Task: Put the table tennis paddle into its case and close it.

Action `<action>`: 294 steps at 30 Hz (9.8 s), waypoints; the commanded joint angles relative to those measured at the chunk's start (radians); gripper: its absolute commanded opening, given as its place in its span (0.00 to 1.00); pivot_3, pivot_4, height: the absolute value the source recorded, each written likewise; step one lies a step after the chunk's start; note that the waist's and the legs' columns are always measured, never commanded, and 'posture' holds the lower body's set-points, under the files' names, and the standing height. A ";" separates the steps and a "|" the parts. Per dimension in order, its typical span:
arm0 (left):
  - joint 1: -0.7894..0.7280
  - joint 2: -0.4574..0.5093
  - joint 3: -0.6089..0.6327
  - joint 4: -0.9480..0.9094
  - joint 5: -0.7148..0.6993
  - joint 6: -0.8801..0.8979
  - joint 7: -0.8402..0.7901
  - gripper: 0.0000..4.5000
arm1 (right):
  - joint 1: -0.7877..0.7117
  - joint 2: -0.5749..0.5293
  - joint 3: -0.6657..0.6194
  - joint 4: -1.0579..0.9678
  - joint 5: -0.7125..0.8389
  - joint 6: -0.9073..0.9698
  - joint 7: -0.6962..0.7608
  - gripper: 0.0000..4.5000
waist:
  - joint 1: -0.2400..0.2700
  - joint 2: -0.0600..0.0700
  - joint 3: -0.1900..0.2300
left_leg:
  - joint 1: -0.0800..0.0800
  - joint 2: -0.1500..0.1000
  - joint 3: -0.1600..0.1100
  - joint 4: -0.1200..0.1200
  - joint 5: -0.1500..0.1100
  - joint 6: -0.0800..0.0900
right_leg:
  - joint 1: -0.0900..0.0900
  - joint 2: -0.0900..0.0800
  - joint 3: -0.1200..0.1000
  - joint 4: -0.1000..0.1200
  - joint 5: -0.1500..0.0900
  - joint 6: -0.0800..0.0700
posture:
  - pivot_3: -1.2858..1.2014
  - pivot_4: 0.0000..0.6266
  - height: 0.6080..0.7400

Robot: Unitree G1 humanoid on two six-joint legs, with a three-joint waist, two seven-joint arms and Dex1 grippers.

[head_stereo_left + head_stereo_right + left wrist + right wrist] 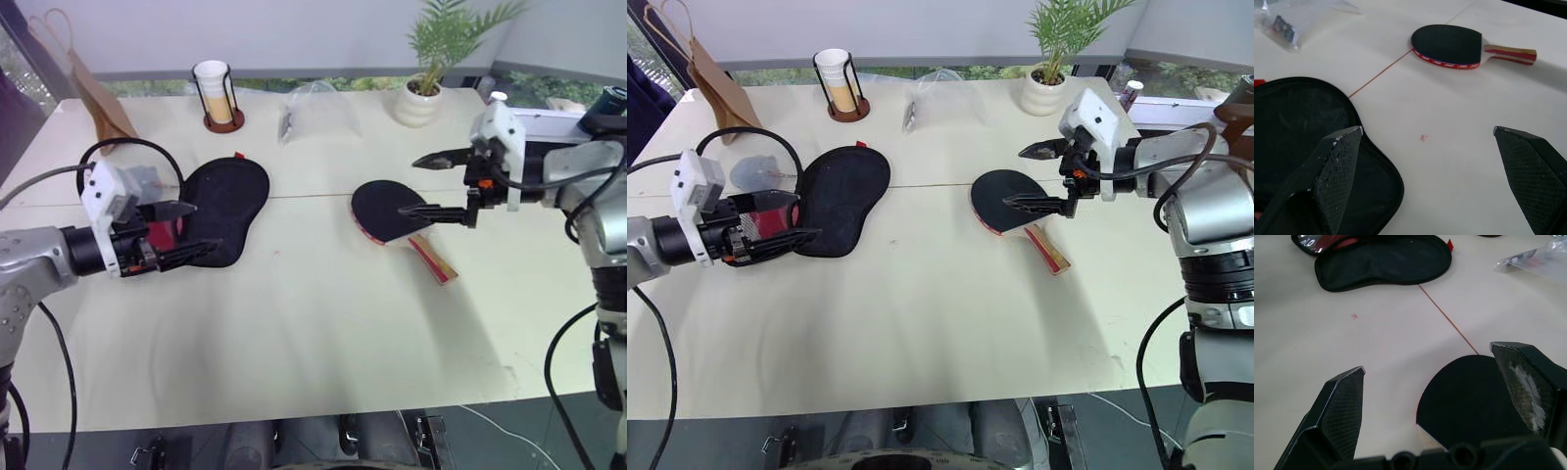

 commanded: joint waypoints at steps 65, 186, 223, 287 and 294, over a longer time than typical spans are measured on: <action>0.099 0.104 0.258 0.211 0.157 -0.133 -0.088 1.00 | -0.391 1.109 0.110 0.845 -0.206 0.205 -0.692 1.00 | -0.039 -0.002 -0.001 | 0.000 0.003 0.000 -0.009 0.004 -0.007 | -0.005 0.004 0.000 0.003 0.004 0.001 | 0.52 0.24 1.00; -0.042 -0.046 -0.049 0.209 0.227 -0.222 -0.078 1.00 | 0.166 0.081 0.018 -0.106 -0.167 0.654 -0.340 0.99 | -0.006 -0.006 -0.003 | 0.000 0.001 0.001 -0.009 0.004 -0.006 | -0.004 0.002 0.000 0.001 0.002 -0.002 | 0.52 0.24 1.00; -0.289 -0.186 -0.240 0.415 0.326 -0.306 -0.147 1.00 | -0.053 0.365 -0.121 -0.329 0.451 1.122 -1.037 0.21 | -0.001 -0.005 -0.003 | -0.001 0.002 -0.001 -0.009 0.004 -0.006 | -0.004 0.005 0.000 0.001 0.004 0.001 | 0.52 0.24 1.00; -0.208 -0.045 -0.163 0.358 0.297 -0.264 -0.263 1.00 | 0.144 -0.015 0.293 -0.360 0.018 0.187 -0.441 1.00 | 0.003 -0.005 -0.003 | -0.009 0.003 -0.003 -0.003 0.004 -0.005 | -0.010 0.005 0.000 0.002 0.003 0.000 | 0.52 0.24 1.00; -0.206 -0.050 -0.168 0.350 0.302 -0.266 -0.257 1.00 | 0.186 -0.040 0.263 -0.311 -0.076 0.150 -0.374 1.00 | 0.003 -0.005 -0.003 | -0.009 0.003 -0.003 -0.003 0.004 -0.005 | -0.010 0.005 0.000 0.002 0.003 0.001 | 0.52 0.24 1.00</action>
